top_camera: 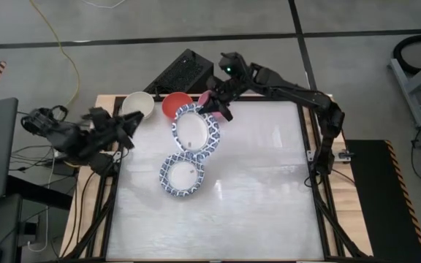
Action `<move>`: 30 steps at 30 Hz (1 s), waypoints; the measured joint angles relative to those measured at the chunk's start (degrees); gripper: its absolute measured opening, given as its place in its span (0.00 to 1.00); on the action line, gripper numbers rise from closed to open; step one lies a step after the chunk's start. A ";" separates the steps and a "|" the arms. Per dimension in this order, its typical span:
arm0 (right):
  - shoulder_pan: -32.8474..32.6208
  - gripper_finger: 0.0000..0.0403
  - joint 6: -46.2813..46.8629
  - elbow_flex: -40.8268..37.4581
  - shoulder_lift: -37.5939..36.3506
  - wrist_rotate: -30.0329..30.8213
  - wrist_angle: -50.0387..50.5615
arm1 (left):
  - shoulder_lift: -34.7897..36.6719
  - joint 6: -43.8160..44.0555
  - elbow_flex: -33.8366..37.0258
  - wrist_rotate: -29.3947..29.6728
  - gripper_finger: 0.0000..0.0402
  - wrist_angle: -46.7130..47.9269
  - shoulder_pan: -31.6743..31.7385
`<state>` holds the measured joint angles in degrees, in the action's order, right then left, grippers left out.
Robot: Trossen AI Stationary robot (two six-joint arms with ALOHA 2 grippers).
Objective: Nest bowls inside each other by size order
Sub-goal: Stack the white patterned bowl on top of the white patterned bowl
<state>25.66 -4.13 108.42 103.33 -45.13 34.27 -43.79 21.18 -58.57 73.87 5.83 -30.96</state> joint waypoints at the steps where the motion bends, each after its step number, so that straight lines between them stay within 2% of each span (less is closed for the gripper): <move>1: -0.13 0.03 0.59 0.00 0.00 -1.59 -0.72 | -0.36 1.67 0.00 -1.42 0.24 0.98 0.00; 6: -2.35 0.03 4.15 0.00 0.00 -3.92 -0.23 | 0.52 7.02 -0.25 -11.68 0.24 3.26 1.00; 11: -8.44 0.03 6.07 -0.02 0.02 0.28 -2.66 | 3.59 6.32 -5.91 -20.07 0.24 11.65 3.44; 13: -11.26 0.03 6.14 -0.02 0.02 4.53 -6.24 | 4.27 4.63 -9.13 -20.92 0.24 16.60 4.77; 18: -17.05 0.03 6.31 0.00 0.02 22.86 -9.32 | 4.11 -4.04 -19.84 -22.66 0.24 26.08 7.83; 20: -18.39 0.03 7.53 0.00 0.36 26.42 -9.54 | 3.15 -6.26 -25.25 -22.73 0.24 28.76 8.37; 25: -19.63 0.03 13.75 0.04 3.62 27.28 -11.62 | -0.60 -6.49 -36.78 -24.18 0.24 39.17 8.37; 27: -20.06 0.03 15.60 0.04 5.38 27.13 -10.93 | -2.34 -5.65 -38.50 -24.02 0.24 44.64 8.37; 30: -20.31 0.03 17.02 0.01 8.34 25.68 -9.48 | -5.00 -4.81 -37.17 -22.09 0.24 49.55 8.37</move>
<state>5.35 12.88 108.43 111.67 -19.45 24.79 -48.79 16.37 -95.73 51.77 55.39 -22.59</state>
